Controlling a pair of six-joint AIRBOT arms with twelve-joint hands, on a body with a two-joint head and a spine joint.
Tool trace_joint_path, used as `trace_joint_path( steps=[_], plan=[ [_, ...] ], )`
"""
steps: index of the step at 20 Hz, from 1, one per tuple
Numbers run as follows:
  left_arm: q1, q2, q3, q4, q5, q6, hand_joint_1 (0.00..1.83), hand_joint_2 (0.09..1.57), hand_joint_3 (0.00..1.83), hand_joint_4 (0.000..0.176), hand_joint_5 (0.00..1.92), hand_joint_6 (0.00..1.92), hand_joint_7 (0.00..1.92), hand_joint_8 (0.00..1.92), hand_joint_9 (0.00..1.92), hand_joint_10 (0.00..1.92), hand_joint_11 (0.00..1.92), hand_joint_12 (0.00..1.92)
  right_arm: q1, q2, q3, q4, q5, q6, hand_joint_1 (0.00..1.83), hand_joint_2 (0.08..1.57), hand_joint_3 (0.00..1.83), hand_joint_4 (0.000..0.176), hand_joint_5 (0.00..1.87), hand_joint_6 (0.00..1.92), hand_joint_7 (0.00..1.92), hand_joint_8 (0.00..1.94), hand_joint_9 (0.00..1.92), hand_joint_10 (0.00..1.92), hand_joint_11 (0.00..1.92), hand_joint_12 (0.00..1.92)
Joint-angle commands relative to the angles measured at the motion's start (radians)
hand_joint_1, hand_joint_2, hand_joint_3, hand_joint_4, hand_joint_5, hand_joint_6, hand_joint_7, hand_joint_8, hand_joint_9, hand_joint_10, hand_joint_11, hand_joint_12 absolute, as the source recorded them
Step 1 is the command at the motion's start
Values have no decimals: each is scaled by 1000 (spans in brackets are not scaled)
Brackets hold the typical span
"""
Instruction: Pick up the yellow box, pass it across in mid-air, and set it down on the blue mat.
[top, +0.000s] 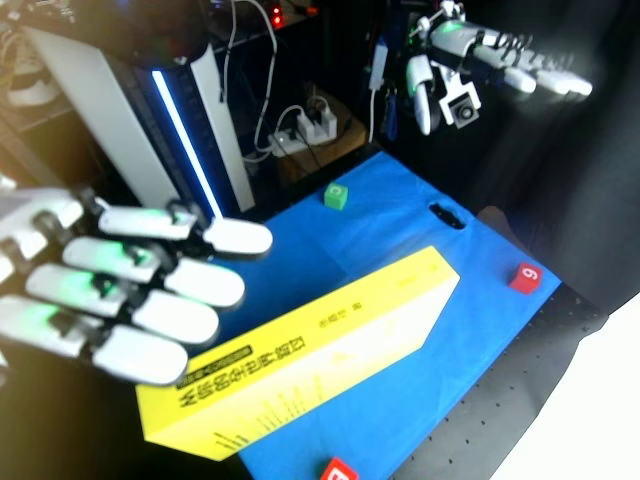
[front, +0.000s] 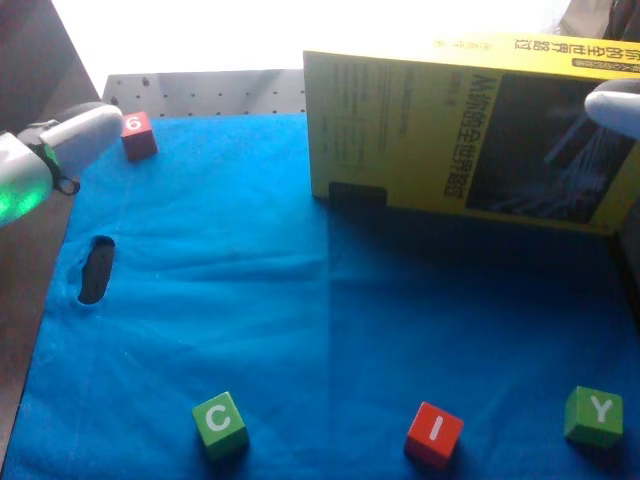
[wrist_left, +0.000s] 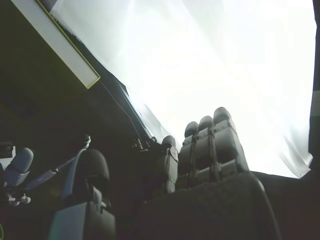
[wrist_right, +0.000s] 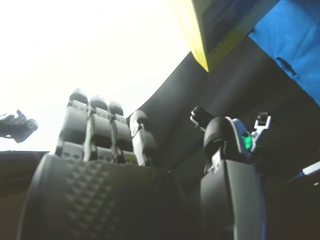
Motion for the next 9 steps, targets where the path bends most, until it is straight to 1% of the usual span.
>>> trace_joint_path(
  steps=[1,2,3,4,5,6,8,9],
  plan=[
    [-11,5,-2,20,-134,-2,376,1194,0,176,0,0,0,0,0,0,0,0,11,7,-4,0,130,-4,477,1188,8,91,0,0,0,0,0,0,0,0],
    [-10,5,-2,25,-139,-2,375,1202,0,176,0,0,0,0,0,0,0,0,9,15,-8,-7,138,-4,473,1186,6,95,0,0,0,0,0,0,35,16],
    [-10,7,-2,26,-141,-2,367,1198,0,176,0,0,0,0,0,0,0,0,8,19,-10,-10,144,-4,446,1194,9,91,0,0,0,0,0,0,30,17],
    [-10,11,-1,26,-147,-2,383,1202,0,176,0,0,0,0,0,0,0,0,5,25,-13,-13,164,-4,418,1220,17,74,0,0,0,0,0,0,5,3],
    [-10,13,-1,26,-150,-2,376,1201,0,176,0,0,0,0,0,0,0,0,0,29,-15,-13,178,-4,403,1229,18,70,0,0,0,0,0,0,0,0],
    [-11,18,-3,26,-157,-2,395,1218,5,176,0,0,0,0,0,0,0,0,-8,35,-19,-13,197,-4,457,1239,17,74,0,0,0,0,0,0,0,0],
    [-10,24,-5,26,-160,-2,370,1218,3,176,0,0,0,0,0,0,0,0,-14,41,-23,-13,211,-4,479,1218,3,118,0,0,0,0,0,0,19,9],
    [-10,28,-5,26,-167,-2,341,1227,7,153,0,0,0,0,0,0,0,0,-16,49,-25,-13,227,-4,484,1198,0,142,0,0,0,0,0,0,34,18]
  ],
)
